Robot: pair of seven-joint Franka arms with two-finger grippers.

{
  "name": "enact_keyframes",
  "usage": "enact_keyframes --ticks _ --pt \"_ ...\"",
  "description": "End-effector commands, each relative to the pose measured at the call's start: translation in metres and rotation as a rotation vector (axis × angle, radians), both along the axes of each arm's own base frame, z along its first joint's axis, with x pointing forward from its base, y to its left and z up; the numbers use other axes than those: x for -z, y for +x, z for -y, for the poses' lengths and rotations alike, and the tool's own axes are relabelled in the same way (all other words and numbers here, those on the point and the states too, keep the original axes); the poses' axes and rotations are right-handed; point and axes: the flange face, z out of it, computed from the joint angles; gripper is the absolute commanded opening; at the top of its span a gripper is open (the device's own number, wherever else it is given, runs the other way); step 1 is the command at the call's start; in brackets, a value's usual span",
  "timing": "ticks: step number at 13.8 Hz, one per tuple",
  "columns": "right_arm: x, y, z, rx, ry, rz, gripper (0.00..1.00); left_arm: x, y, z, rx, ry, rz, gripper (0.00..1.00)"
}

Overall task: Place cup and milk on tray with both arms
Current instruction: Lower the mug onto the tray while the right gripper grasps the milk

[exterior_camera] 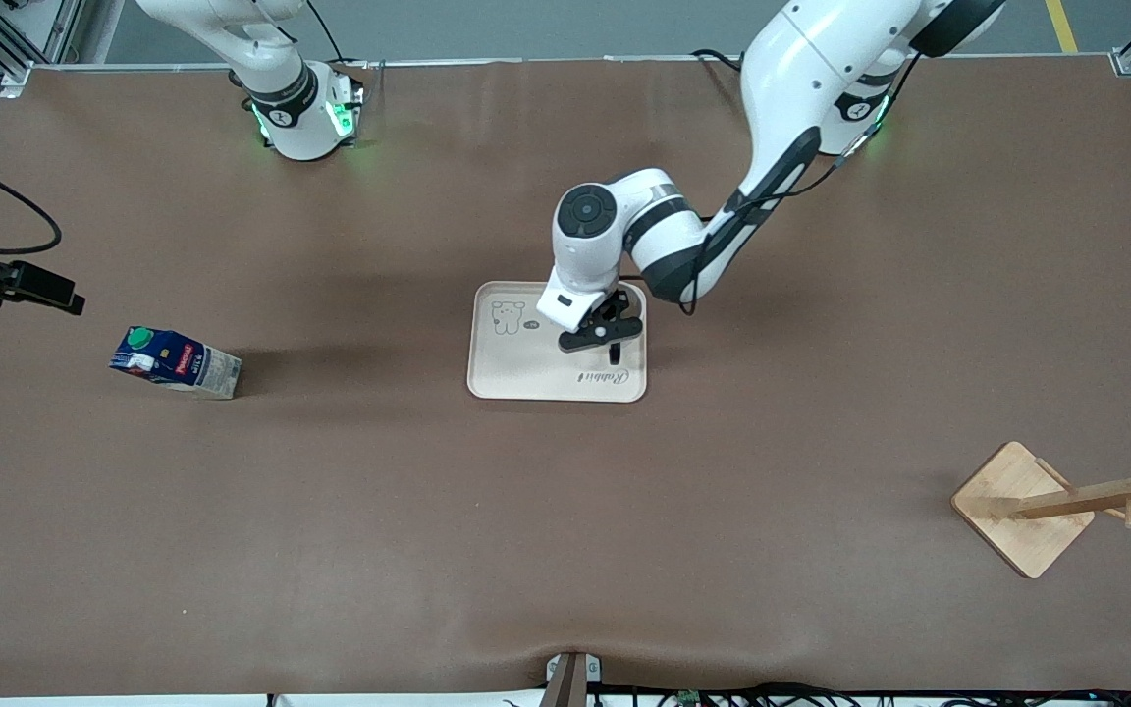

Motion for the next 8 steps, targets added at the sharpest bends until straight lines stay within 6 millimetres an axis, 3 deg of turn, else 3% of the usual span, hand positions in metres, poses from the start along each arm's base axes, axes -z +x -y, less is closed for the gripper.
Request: enact_keyframes --ticks 1,3,4,5,6,8 --pt "0.003 0.011 -0.002 -0.003 -0.010 0.007 1.00 -0.002 0.005 0.004 0.001 0.022 0.037 0.00" --pt "0.020 0.018 -0.004 -0.007 -0.012 -0.013 1.00 0.011 0.003 0.002 0.003 0.031 0.018 0.00" --pt "0.048 0.028 -0.012 -0.017 -0.013 -0.067 1.00 0.013 0.003 0.002 0.006 0.033 0.015 0.00" --pt "0.054 0.029 -0.016 -0.018 -0.015 -0.080 1.00 0.013 0.005 0.000 0.001 0.033 0.015 0.26" --pt "0.054 0.028 -0.009 -0.007 -0.013 -0.080 1.00 0.014 0.008 -0.003 -0.008 0.035 0.017 0.99" --pt "0.064 0.028 0.003 0.013 -0.012 -0.102 1.00 0.010 0.011 -0.001 -0.014 0.027 0.020 1.00"
